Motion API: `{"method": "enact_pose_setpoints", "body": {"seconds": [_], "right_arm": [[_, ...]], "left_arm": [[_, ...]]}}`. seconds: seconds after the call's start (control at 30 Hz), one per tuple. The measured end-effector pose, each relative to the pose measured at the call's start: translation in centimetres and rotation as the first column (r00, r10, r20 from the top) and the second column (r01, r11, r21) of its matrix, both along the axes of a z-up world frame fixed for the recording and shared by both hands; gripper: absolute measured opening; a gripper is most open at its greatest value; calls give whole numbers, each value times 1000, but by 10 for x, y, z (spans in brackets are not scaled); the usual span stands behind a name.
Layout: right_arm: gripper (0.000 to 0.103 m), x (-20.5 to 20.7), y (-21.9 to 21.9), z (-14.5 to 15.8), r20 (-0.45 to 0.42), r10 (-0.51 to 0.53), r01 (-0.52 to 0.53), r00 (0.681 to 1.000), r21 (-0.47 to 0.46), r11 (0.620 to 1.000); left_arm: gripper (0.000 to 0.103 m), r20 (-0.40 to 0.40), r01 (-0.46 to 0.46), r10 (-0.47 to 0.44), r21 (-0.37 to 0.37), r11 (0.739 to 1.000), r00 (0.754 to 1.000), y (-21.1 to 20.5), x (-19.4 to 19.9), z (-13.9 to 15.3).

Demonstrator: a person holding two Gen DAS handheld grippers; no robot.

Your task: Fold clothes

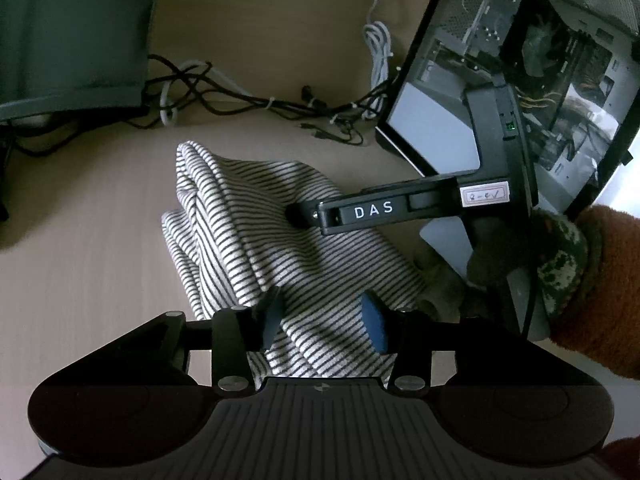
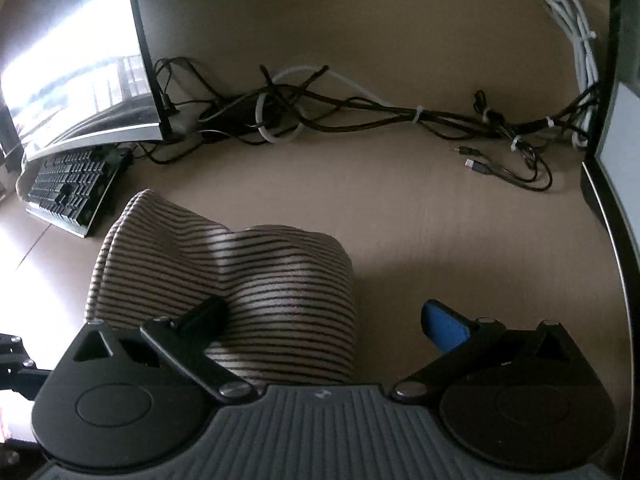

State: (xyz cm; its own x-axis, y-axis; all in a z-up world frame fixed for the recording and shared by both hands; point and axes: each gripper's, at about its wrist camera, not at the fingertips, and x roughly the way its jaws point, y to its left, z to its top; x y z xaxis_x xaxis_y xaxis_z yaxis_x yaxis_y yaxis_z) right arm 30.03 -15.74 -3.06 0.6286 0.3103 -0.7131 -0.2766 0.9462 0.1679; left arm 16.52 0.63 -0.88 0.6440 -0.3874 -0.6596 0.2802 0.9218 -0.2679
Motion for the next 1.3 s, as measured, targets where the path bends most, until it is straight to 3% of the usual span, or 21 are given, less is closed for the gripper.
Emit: {"method": "enact_pose_setpoints", "body": {"seconds": [0.4, 0.57, 0.67, 0.77, 0.87, 1.0, 1.07, 1.3], "right_arm": [[103, 1, 0, -1, 7, -4, 4, 1000, 12, 1000], [103, 0, -1, 0, 11, -2, 1, 1000, 12, 1000], [103, -2, 2, 1, 28, 2, -2, 1000, -9, 1000], [103, -4, 5, 2, 47, 5, -3, 999, -30, 1000], [103, -6, 6, 2, 59, 2, 0, 998, -39, 999], [103, -8, 7, 5, 76, 9, -4, 997, -57, 998], [103, -11, 7, 9, 87, 13, -7, 996, -71, 997], [103, -63, -2, 27, 158, 125, -119, 980, -46, 992]], "left_arm": [[53, 9, -6, 6, 0, 1000, 1000, -2, -2, 0], [53, 13, -31, 32, -94, 995, 999, 16, -4, 17], [50, 59, -88, 98, -158, 984, 993, 36, 0, 38], [49, 82, -105, 123, -195, 975, 989, 43, 22, 53], [49, 78, -65, 81, -188, 980, 994, 32, 51, 55], [48, -38, -98, 94, -133, 986, 995, 28, 95, 25], [32, -82, -135, 126, -114, 984, 989, 32, 110, 9], [30, -174, -216, 180, -214, 953, 968, 58, 137, -15]]}}
